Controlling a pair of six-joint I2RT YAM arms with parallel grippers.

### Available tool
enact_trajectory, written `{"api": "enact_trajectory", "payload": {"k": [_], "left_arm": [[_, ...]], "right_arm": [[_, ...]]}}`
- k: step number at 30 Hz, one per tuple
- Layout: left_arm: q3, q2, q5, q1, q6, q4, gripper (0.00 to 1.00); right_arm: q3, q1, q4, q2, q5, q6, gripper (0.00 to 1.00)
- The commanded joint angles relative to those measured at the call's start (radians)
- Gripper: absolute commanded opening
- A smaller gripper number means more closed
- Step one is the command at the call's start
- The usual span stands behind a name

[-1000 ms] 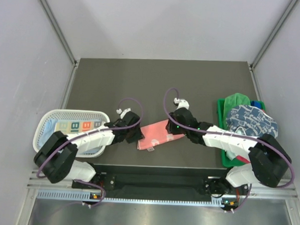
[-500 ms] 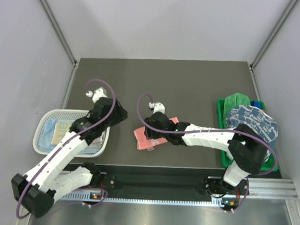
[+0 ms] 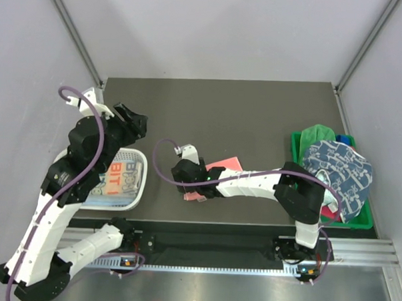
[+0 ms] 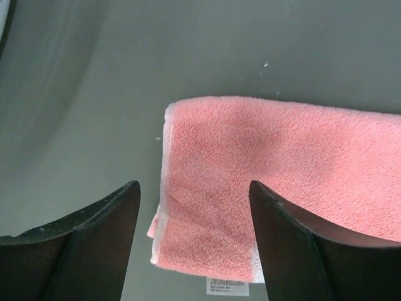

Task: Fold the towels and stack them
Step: Neatly place the folded towel into the bin

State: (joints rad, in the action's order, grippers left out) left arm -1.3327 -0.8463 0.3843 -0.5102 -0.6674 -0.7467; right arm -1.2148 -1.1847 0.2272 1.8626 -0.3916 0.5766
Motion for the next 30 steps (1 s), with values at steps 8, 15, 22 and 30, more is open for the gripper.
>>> {"api": "enact_trajectory", "payload": {"k": [8,15,22,30], "left_arm": [[-0.125,-0.004,0.004,0.006,0.098,-0.046,0.63],[-0.118,-0.007,-0.007,0.006,0.103,-0.04,0.63],[-0.125,-0.011,-0.001,0.006,0.117,-0.039,0.63],[-0.151,-0.014,-0.001,0.006,0.137,-0.04,0.63]], "right_arm": [[-0.184,-0.079,0.135,0.121,-0.165,-0.07,0.67],[-0.213,-0.084,0.179,0.17,-0.19,-0.075,0.64],[-0.232,-0.085,0.228,0.213,-0.184,-0.086,0.55],[-0.18,-0.061,0.23,0.19,-0.15,-0.086,0.4]]}}
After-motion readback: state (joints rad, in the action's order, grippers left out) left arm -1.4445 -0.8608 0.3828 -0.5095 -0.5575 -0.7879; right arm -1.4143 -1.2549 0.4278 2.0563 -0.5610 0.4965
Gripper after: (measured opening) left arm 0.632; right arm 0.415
